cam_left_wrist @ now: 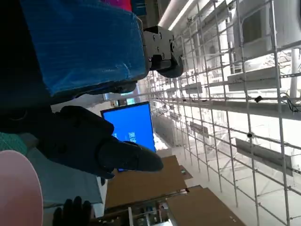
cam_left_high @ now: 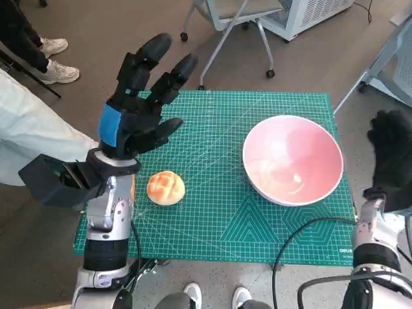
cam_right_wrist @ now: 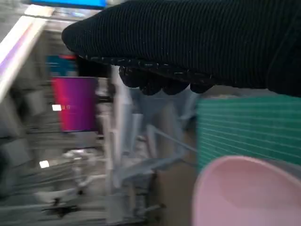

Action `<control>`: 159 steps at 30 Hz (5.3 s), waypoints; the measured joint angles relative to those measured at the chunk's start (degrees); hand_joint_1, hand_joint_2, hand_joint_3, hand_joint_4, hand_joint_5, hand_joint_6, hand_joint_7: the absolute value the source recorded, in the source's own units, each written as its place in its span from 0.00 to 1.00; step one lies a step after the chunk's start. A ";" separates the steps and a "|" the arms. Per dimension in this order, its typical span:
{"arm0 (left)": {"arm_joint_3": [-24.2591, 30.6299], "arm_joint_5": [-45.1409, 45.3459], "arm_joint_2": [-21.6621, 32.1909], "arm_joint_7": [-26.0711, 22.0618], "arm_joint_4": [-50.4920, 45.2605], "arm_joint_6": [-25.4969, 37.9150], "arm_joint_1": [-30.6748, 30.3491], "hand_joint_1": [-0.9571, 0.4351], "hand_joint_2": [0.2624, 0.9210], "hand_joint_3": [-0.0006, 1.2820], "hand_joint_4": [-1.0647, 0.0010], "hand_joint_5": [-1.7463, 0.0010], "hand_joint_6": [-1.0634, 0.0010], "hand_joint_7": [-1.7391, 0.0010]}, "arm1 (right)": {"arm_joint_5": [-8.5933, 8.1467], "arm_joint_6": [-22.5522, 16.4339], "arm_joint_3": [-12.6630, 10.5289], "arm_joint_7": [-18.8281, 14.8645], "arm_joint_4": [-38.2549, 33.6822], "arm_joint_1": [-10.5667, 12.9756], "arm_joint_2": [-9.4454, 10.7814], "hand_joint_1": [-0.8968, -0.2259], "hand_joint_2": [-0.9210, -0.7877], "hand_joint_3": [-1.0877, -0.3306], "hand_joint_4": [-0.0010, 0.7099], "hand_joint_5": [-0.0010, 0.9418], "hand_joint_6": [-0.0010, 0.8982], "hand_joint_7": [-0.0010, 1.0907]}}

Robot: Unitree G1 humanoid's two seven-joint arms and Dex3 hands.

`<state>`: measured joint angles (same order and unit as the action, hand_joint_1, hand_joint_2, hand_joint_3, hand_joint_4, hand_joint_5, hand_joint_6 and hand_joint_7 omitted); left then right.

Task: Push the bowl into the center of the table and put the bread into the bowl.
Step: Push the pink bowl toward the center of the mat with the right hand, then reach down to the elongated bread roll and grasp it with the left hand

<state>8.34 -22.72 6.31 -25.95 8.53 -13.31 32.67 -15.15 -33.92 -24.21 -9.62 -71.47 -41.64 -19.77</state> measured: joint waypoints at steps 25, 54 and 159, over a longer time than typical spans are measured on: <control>0.49 0.03 2.66 -0.51 -2.09 0.46 -1.39 0.32 1.00 0.14 0.68 1.00 1.00 0.68 | -0.24 8.91 -0.20 0.04 -2.11 -4.41 9.35 0.41 0.00 0.20 0.17 0.00 0.15 0.24; 1.79 -0.03 4.53 0.03 -5.80 1.60 -4.14 0.30 1.00 0.15 0.69 1.00 0.99 0.72 | -0.14 12.64 1.24 -0.89 -2.95 -10.72 16.37 0.38 0.00 0.27 0.19 0.00 0.19 0.22; 4.72 17.50 40.93 -15.11 11.81 -16.52 -0.72 0.56 0.77 0.00 0.71 1.00 0.77 0.84 | 2.83 -0.54 19.37 -10.83 51.02 5.45 15.09 0.24 0.00 0.40 0.25 0.00 0.00 0.57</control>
<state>13.06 -5.23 47.24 -41.06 20.34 -29.83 31.95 -12.32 -34.45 -4.84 -20.45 -20.46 -36.19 -4.68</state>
